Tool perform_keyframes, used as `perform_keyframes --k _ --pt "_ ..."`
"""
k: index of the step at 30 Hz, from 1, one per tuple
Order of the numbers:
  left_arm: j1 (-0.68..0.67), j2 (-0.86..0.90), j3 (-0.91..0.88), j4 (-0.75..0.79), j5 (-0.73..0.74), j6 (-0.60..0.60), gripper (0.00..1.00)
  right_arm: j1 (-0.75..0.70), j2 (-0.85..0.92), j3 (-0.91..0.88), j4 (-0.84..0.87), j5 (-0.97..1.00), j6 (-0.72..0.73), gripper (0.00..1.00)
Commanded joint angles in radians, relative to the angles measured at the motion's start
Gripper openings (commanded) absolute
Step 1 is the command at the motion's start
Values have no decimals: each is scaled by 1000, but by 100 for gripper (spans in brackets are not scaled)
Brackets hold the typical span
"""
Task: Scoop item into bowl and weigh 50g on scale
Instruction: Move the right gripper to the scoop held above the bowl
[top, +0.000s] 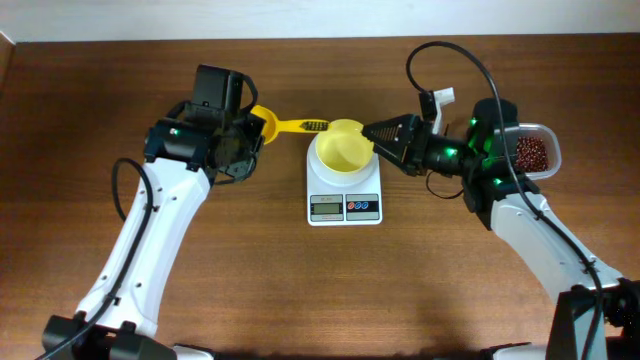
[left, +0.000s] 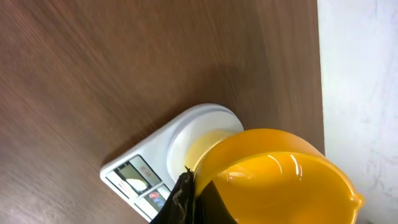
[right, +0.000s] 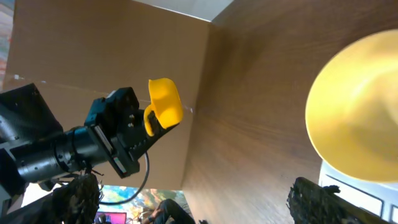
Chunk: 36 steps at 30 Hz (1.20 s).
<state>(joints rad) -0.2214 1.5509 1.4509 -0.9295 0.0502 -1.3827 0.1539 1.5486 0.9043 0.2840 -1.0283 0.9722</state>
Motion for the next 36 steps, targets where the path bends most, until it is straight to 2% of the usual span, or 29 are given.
perform_keyframes --k 1,11,17,22,28,36 --pt "-21 7 8 2 14 -87 0 37 -3 11 45 30 13 99" --pt "-113 11 8 31 6 -109 0 101 -3 11 134 121 124 99" --pt "-115 11 8 23 7 -175 0 143 -3 11 259 145 126 99" --pt "-137 11 8 24 6 -181 0 161 -3 11 260 203 125 99" --pt "-165 30 8 24 6 -301 0 161 -3 11 325 233 126 99" --pt "-176 39 8 40 6 -307 0 193 -3 11 349 269 121 99"
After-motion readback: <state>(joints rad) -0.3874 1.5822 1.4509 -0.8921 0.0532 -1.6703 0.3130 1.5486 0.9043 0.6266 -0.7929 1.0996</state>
